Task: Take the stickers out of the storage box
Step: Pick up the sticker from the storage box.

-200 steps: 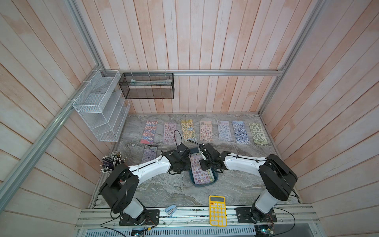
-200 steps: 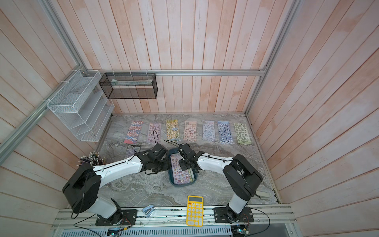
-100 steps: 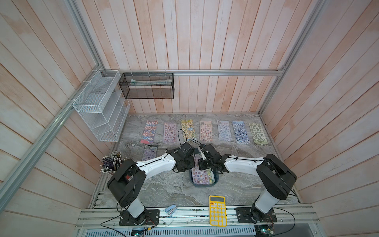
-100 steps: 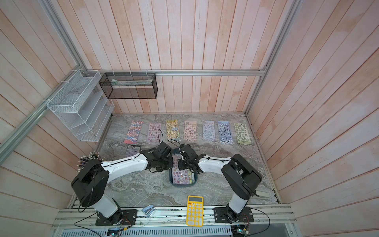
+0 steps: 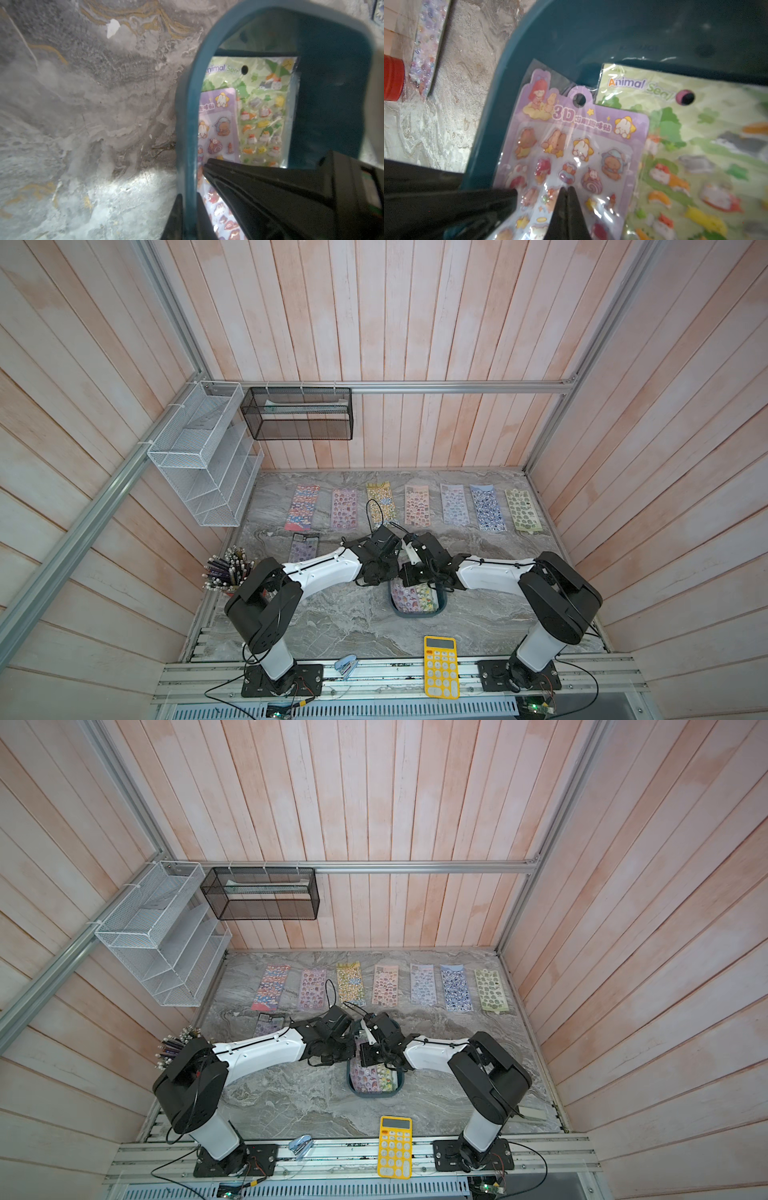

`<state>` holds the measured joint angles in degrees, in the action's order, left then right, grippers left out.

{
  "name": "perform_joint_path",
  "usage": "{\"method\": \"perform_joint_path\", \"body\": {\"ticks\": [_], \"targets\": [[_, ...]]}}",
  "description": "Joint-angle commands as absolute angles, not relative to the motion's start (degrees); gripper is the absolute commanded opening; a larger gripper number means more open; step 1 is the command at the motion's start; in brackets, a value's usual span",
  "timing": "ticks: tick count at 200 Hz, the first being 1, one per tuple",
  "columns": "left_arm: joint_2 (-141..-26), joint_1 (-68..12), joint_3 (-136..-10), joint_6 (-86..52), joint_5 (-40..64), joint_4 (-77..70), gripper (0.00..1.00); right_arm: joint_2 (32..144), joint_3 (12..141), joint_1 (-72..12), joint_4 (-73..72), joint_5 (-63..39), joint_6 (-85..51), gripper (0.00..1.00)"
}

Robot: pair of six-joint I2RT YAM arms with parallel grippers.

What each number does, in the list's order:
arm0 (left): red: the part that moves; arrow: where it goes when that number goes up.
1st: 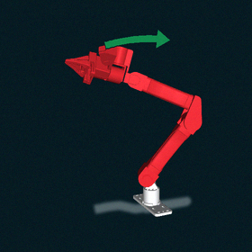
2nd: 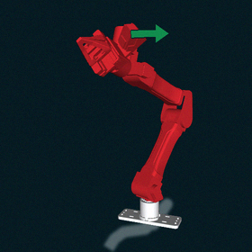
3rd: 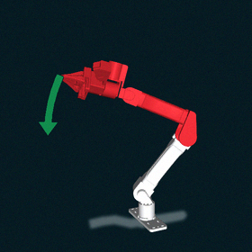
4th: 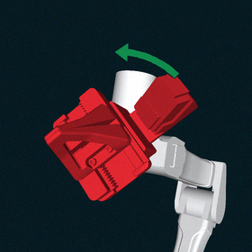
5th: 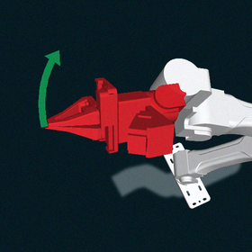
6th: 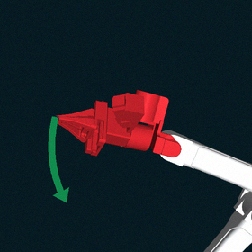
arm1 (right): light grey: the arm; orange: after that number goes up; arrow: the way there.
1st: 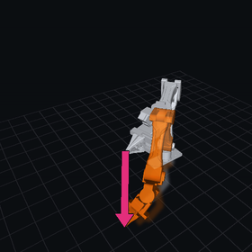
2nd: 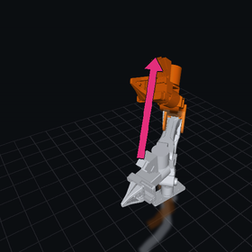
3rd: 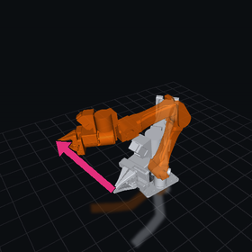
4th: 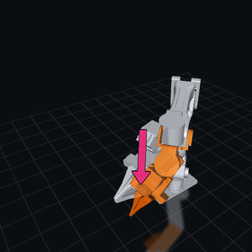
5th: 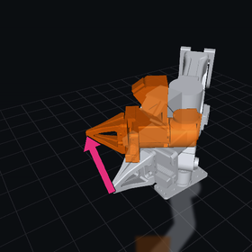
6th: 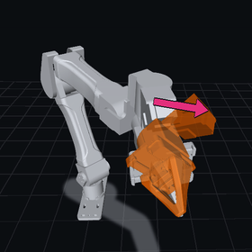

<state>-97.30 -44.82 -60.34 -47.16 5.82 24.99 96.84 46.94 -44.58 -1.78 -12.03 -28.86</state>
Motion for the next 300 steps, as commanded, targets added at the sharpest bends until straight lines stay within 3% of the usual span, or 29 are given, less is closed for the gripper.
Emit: {"method": "perform_joint_path", "body": {"ticks": [1, 33, 105, 165, 189, 204, 256, 300], "targets": [[-97.92, -45.35, -61.11, -47.75, 7.72, 20.99, 0.44, 97.62, 47.27, -44.47, 0.3, -14.87, -28.11, 0.0], [-97.31, -45.35, -62.95, -46.79, 7.36, 22.29, 0.57, 100.43, 44.23, -44.0, -7.82, -22.06, -31.95, 0.0], [-97.21, -43.2, -63.11, -45.92, 7.8, 23.58, 0.59, 98.29, 36.12, -39.29, -24.27, -34.8, -36.23, 0.0], [-97.07, -42.01, -63.83, -44.74, 6.68, 25.02, 0.21, 97.72, 33.69, -38.32, -33.01, -40.36, -39.13, 0.0], [-98.26, -41.85, -63.79, -44.65, 6.84, 25.38, 0.06, 96.33, 37.03, -38.24, -22.89, -35.58, -35.63, 0.0], [-98.48, -41.84, -63.61, -44.65, 6.73, 25.52, 0.02, 93.82, 40.37, -38.23, -13.15, -28.8, -31.86, 0.0], [-98.62, -41.76, -64.24, -44.74, 5.96, 26.04, 0.0, 86.09, 50.19, -38.69, 10.83, -6.22, -25.1, 0.06], [-98.46, -41.77, -64.67, -45.09, 5.71, 26.38, 0.0, 88.2, 52.0, -40.31, 18.69, 0.63, -26.29, 0.12]]}}
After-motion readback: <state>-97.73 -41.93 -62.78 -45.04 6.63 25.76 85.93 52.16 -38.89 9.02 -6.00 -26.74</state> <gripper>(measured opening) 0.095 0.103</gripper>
